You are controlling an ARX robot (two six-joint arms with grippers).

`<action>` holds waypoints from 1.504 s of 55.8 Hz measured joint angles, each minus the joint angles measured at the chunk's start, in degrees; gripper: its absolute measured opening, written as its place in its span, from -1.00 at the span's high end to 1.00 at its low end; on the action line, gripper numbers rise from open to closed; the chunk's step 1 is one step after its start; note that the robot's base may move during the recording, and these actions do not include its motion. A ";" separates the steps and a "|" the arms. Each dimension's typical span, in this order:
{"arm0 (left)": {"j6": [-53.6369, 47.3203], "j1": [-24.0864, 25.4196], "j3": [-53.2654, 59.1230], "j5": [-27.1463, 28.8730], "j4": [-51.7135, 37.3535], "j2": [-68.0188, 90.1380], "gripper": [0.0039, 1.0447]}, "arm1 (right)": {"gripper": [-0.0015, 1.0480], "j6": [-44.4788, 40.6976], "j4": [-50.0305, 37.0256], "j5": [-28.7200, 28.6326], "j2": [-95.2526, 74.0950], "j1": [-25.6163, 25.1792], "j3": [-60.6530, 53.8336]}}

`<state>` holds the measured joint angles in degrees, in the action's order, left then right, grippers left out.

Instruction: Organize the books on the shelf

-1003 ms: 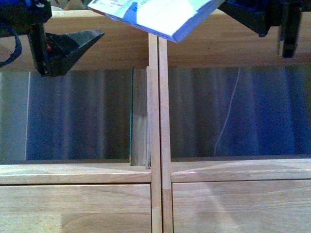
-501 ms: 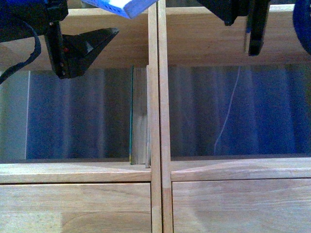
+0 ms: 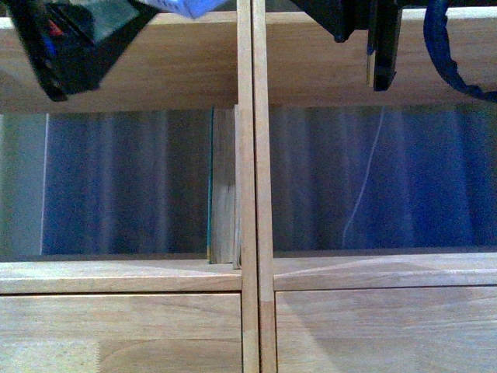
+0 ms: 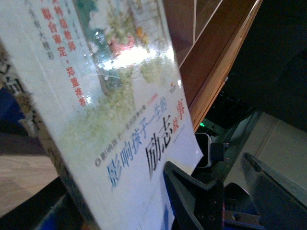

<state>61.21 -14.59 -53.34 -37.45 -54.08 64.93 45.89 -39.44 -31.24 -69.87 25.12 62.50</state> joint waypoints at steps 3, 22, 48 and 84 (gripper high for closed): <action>0.00 0.83 0.59 0.04 0.00 -1.14 -0.25 | 0.86 0.63 -0.46 -0.85 0.04 -0.09 -0.04; -3.50 1.09 3.02 4.37 1.90 -3.89 0.62 | 0.86 6.12 -5.60 -1.99 1.70 -0.79 -4.70; -6.95 -4.13 9.86 9.64 2.51 -9.77 0.88 | 0.75 5.73 -4.81 -1.53 6.40 4.04 -10.53; -20.55 8.37 0.76 11.61 -2.12 1.38 0.88 | -0.86 4.57 -6.51 -12.96 13.88 -12.50 -21.24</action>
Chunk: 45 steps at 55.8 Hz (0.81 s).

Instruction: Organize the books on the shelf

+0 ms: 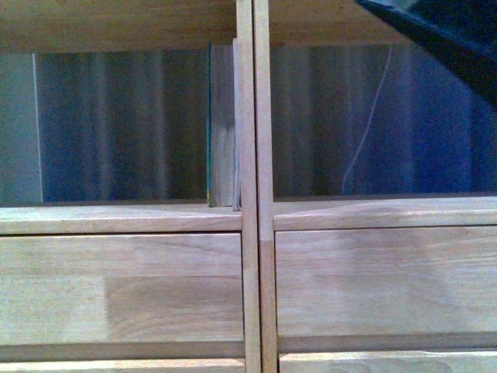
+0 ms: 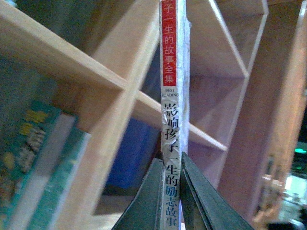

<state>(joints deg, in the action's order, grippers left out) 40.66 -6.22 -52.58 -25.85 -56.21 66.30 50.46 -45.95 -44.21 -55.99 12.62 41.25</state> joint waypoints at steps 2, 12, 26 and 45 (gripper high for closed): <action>-2.08 0.79 -2.51 0.94 0.87 3.37 0.88 | -0.86 0.72 -0.55 -0.92 0.72 -2.16 -0.61; -14.29 4.90 -13.77 2.78 7.30 19.37 0.88 | -0.86 7.30 -7.45 -7.82 4.07 -16.24 -3.45; -32.54 5.64 -26.40 8.07 15.30 31.12 0.88 | -0.86 21.42 -24.15 -15.63 4.98 -33.92 -7.69; -49.51 1.36 -32.74 12.83 17.79 39.67 0.88 | -0.86 29.99 -34.01 -17.81 5.38 -40.13 -10.73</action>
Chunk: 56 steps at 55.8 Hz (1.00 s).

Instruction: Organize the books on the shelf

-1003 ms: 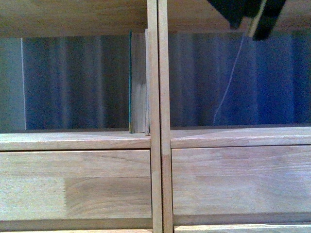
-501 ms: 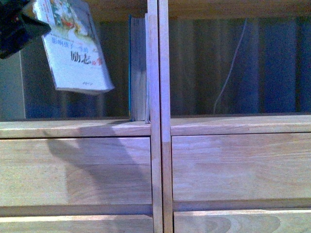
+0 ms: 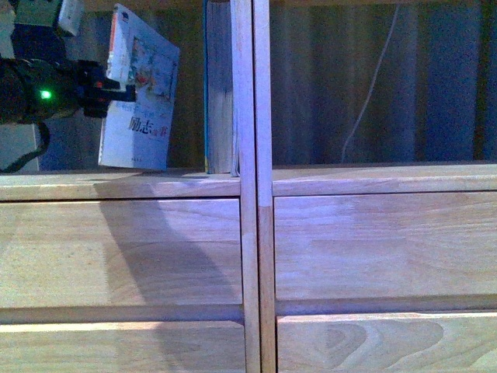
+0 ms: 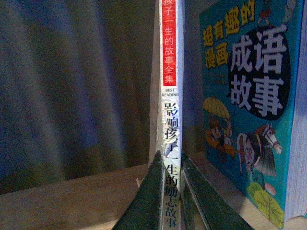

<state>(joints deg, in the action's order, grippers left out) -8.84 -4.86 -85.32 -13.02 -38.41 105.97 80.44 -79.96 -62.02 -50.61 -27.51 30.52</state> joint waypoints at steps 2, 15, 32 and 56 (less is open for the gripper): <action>-1.49 -0.68 0.00 0.42 -0.42 0.37 0.88 | -0.86 0.00 -0.02 0.00 0.00 0.00 0.00; -7.65 -4.66 1.53 2.80 -5.51 1.20 0.88 | -0.86 0.00 -0.04 0.00 -0.07 0.00 -0.04; -9.97 -6.62 4.33 5.60 -9.11 2.38 0.86 | -0.86 0.00 -0.04 0.00 -0.07 0.00 -0.07; -6.60 -6.71 17.90 5.27 -15.39 -2.25 -0.66 | -0.86 0.00 -0.04 0.00 -0.07 0.00 -0.07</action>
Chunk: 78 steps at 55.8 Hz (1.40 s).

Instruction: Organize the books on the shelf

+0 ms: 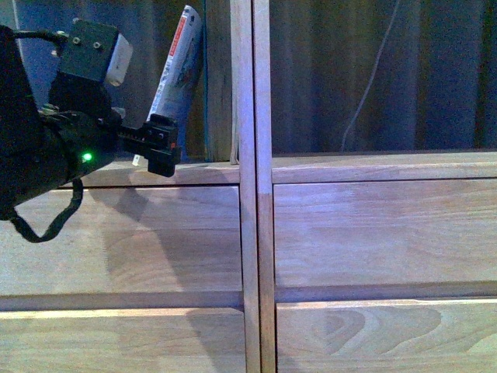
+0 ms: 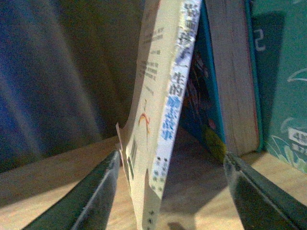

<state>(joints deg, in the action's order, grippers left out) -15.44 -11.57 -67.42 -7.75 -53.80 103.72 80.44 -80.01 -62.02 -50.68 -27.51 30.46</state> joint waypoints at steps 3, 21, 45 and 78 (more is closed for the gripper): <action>0.76 0.00 2.45 -0.50 -0.42 -2.32 -0.82 | -0.86 0.00 0.00 0.00 0.00 0.00 0.00; 11.32 3.56 21.94 -2.25 7.52 -24.55 -0.86 | -0.86 0.02 1.97 0.33 2.45 -1.62 -2.16; 18.93 6.34 34.42 6.21 28.63 -48.13 -0.61 | -0.70 -49.53 58.40 23.85 17.22 -0.42 -5.38; 15.98 11.32 56.17 7.74 25.66 -63.93 0.95 | 0.94 -79.91 73.64 53.81 34.05 18.91 -20.63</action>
<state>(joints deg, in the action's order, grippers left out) 0.54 -0.25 -11.25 -0.01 -28.14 39.79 0.54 -6.37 -8.21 -16.62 -8.60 9.82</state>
